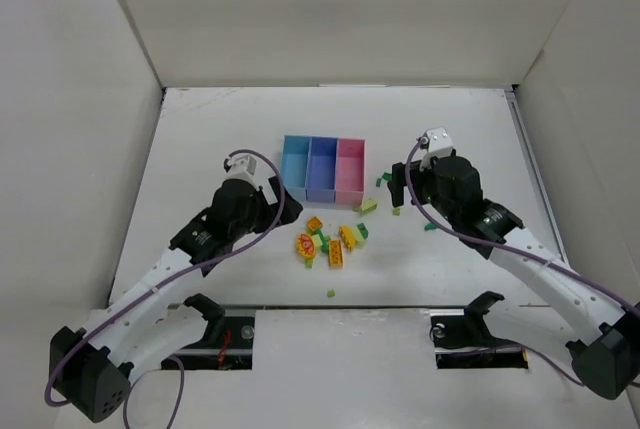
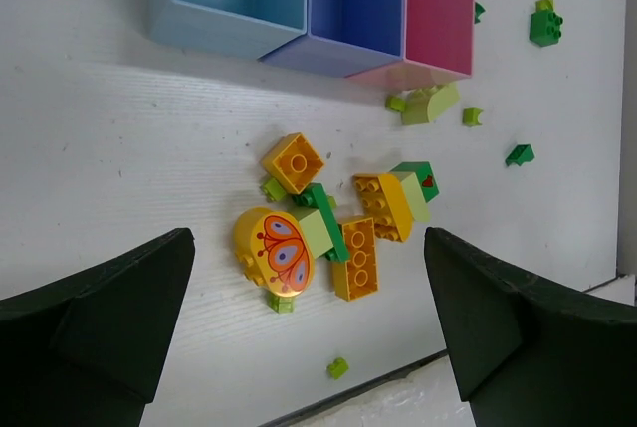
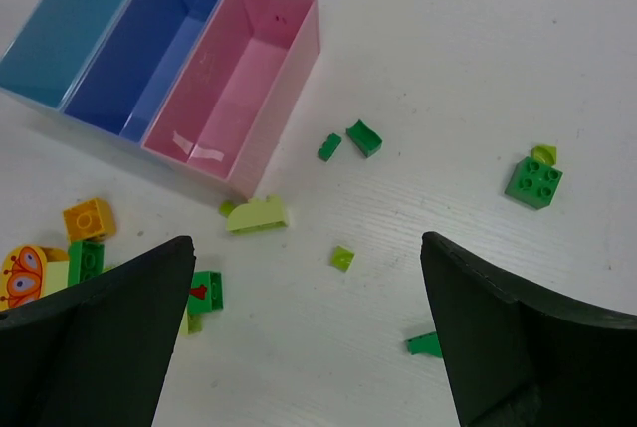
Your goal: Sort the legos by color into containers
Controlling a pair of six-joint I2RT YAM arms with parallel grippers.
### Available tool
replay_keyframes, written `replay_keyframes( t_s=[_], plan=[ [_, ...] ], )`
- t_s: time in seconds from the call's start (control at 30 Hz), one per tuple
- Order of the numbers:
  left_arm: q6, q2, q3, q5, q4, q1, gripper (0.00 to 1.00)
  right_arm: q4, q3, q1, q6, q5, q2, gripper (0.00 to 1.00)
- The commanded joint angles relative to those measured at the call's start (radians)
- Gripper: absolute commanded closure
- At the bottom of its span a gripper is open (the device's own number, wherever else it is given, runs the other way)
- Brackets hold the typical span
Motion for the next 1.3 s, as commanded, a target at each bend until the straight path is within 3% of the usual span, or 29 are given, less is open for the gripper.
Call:
replay_keyframes(
  t_s=[0.0, 0.2, 0.4, 0.5, 0.53, 0.67, 0.93, 1.27],
  plan=[
    [-0.015, -0.004, -0.022, 0.019, 0.000, -0.011, 0.00, 0.003, 0.057, 0.015, 0.053, 0.039, -0.003, 0.00],
    [-0.109, 0.007, -0.077, 0.033, -0.052, -0.020, 0.00, 0.003, 0.046, 0.015, -0.023, -0.036, -0.003, 0.00],
    [-0.234, 0.046, -0.077, 0.047, -0.105, -0.020, 0.00, -0.006, 0.026, 0.015, -0.007, 0.031, -0.027, 0.00],
    [-0.175, 0.056, -0.096, 0.093, 0.014, -0.088, 0.19, -0.006, -0.011, 0.015, -0.012, 0.044, -0.072, 0.00],
    [-0.175, 0.056, -0.096, 0.079, 0.014, -0.089, 0.19, 0.003, -0.011, 0.015, -0.013, 0.044, -0.072, 0.00],
    [-0.100, 0.127, -0.054, -0.077, -0.035, -0.225, 0.00, 0.003, -0.023, 0.015, -0.091, -0.022, -0.082, 0.00],
    [-0.078, 0.338, 0.031, -0.177, -0.141, -0.260, 0.00, 0.012, -0.032, 0.015, -0.100, -0.040, -0.073, 0.00],
    [0.009, 0.450, 0.084, -0.174, -0.087, -0.327, 0.07, 0.021, -0.032, 0.015, -0.109, -0.030, -0.055, 0.00]
  ],
)
